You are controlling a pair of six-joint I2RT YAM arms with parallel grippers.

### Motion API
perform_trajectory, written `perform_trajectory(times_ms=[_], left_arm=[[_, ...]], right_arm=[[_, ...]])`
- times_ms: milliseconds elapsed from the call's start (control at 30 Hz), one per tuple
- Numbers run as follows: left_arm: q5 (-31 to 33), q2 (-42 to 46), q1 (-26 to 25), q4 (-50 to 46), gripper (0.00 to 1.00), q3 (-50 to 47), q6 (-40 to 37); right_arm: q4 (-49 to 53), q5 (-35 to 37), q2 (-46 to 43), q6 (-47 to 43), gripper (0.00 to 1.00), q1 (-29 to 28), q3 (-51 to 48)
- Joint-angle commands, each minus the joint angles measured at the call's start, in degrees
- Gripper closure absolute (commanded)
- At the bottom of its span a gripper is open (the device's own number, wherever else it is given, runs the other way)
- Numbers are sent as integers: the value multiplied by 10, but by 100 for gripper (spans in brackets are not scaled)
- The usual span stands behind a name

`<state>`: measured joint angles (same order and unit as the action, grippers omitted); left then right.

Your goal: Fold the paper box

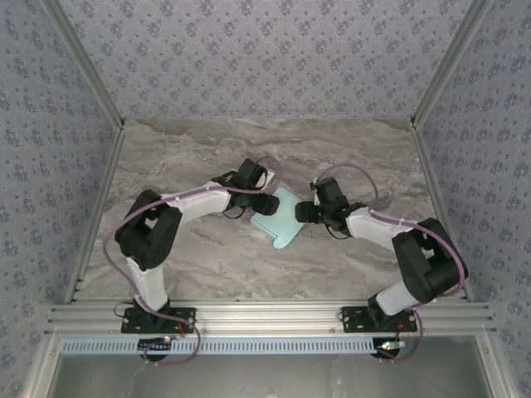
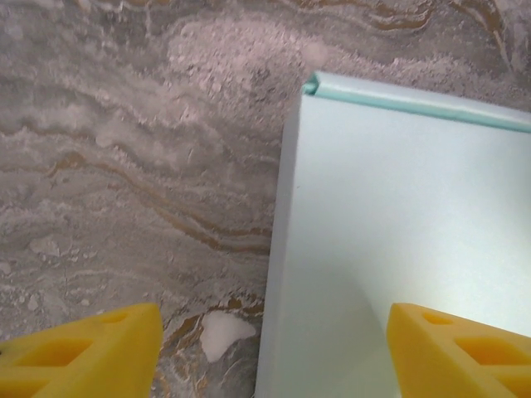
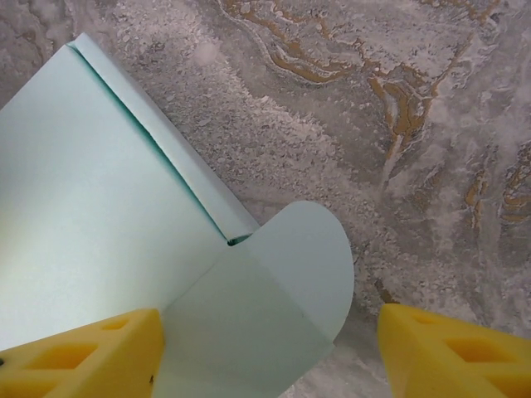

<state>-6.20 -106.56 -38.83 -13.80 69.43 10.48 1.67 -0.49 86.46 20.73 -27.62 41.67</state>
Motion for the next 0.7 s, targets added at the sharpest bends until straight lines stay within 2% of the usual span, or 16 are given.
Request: perform_trajectory(times_ms=[0,167,333,467,667], left_arm=[[-72,-2,14,-47,28,7,-8],[-94,-10,23,-49,30,-2,17],[-110,-16,23,-40,33,-10,59],[-108,-12,23,-33,35,-26,84],[-114,-6,24,-28,40,-40,105]], right_arm=[[70,-12,-2,-30,30,8,29],[144,-39,-60,-18,28,18,59],[162,-122,-130,60,26,33,7],[81,-178,-153,133,25,38,-60],[-49,-241,-100,193,28,49,-109]])
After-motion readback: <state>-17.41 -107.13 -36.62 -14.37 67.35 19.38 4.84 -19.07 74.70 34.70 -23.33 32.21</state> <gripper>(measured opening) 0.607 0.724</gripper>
